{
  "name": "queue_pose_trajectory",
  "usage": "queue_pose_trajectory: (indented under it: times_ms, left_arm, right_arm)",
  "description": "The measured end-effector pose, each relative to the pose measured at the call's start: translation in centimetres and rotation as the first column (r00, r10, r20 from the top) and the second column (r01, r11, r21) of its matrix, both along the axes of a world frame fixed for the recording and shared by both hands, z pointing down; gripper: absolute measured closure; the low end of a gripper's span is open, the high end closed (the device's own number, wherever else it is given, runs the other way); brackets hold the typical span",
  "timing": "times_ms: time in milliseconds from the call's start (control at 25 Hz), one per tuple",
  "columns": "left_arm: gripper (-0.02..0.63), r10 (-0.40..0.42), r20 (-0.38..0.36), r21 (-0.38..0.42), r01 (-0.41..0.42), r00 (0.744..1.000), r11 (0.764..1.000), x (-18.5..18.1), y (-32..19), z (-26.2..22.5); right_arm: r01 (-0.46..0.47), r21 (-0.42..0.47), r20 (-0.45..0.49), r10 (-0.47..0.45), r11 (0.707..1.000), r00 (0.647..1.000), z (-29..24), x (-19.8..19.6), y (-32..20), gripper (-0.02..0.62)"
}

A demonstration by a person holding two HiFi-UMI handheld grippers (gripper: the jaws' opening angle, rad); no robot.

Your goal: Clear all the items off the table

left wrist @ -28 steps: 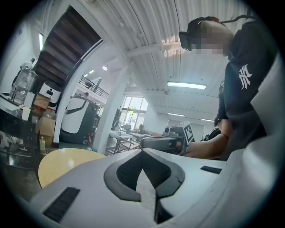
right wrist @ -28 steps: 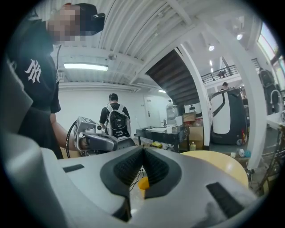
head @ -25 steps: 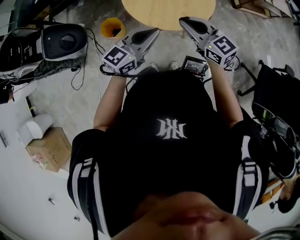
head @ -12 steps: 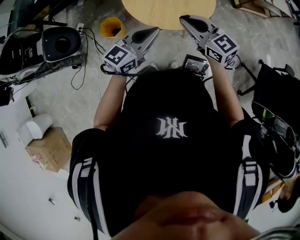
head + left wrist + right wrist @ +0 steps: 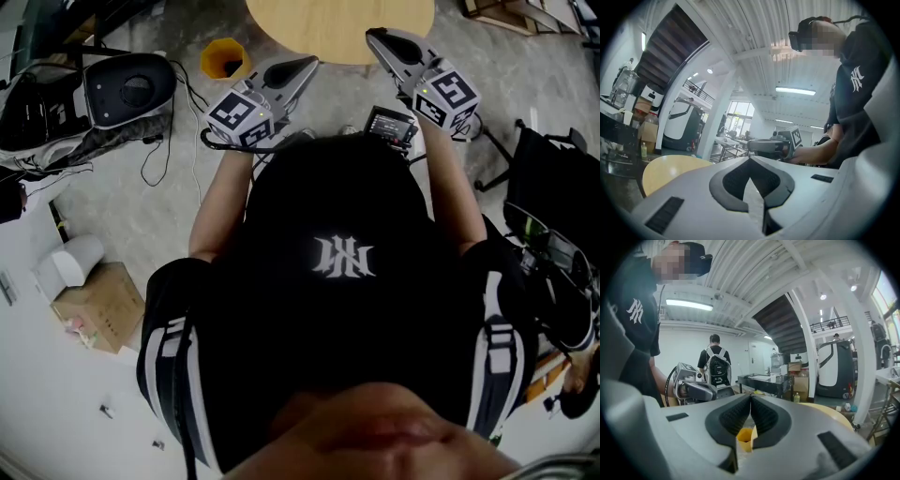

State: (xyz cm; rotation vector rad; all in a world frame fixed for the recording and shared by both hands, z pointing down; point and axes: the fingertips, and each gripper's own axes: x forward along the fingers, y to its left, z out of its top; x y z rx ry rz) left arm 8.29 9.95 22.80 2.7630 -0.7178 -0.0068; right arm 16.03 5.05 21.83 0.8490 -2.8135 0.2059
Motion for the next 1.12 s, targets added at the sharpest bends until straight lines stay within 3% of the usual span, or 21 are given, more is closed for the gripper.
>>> queue_pose_trajectory:
  times_ms: [280,360,520,600,1120]
  left_arm:
    - [0.597,0.008,-0.008,-0.03,-0.008,1.0,1.0,-3.1,-0.7,2.0]
    - [0.597,0.001,-0.005,-0.054,-0.001,1.0,0.999,-4.9,-2.1,3.1]
    - [0.597,-0.025,-0.035,-0.103,0.021,0.999,0.994,-6.9,-3.3,3.9]
    - [0.597,-0.039,-0.042,-0.124,0.034,0.998,0.992,-7.5,-4.1,4.4]
    - [0.597,-0.029,0.032,-0.228,0.036,0.999,0.973,-4.2,-12.2,8.6]
  right_arm:
    - [-0.077,0.029,-0.021,0.077,0.997,0.997,0.8,-1.4,-2.0,0.544]
    - [-0.105,0.035,-0.024,0.106,0.994,0.994,1.1,-2.2,-3.8,0.478]
    - [-0.138,0.011,-0.056,0.138,0.99,0.989,1.6,-2.8,-5.2,0.474]
    - [-0.145,-0.005,-0.074,0.144,0.989,0.987,2.0,-2.9,-6.1,0.405]
    - [-0.078,-0.11,-0.054,0.072,0.991,0.996,7.5,-2.0,-15.7,0.4]
